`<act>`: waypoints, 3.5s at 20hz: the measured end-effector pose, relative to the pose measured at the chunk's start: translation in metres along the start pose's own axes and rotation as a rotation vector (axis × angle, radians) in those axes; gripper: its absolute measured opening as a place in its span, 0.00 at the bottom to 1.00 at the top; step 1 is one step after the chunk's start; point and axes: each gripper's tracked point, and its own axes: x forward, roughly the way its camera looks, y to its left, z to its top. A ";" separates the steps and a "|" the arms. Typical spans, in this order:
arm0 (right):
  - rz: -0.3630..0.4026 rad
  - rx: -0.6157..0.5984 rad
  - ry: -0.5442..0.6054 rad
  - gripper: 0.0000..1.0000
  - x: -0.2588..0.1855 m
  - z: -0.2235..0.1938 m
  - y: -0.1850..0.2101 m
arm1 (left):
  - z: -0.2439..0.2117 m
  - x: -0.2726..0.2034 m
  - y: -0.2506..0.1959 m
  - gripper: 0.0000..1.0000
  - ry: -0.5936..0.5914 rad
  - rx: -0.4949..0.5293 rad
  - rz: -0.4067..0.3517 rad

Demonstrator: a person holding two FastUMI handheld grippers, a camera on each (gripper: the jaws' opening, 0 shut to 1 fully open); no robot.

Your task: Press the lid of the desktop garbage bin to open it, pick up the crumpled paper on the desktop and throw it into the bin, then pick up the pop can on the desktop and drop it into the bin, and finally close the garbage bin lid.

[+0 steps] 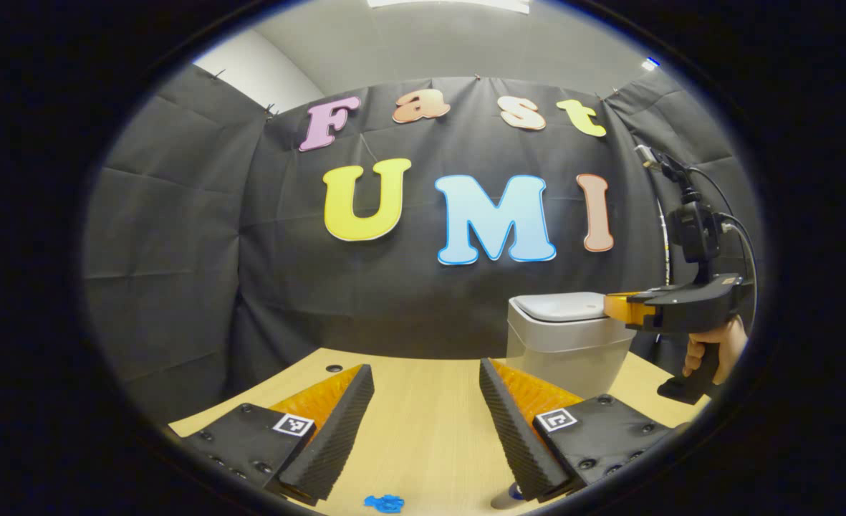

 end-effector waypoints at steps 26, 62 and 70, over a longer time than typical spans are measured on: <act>-0.085 -0.047 -0.166 0.47 -0.119 0.013 -0.019 | -0.115 -0.023 0.022 0.97 0.232 0.036 -0.008; -0.097 -0.015 -0.025 0.88 -0.126 -0.029 -0.005 | -0.341 -0.014 0.066 0.78 0.588 0.032 0.005; -0.094 0.012 -0.025 0.88 -0.126 -0.034 -0.012 | -0.341 -0.016 0.062 0.33 0.577 0.066 -0.005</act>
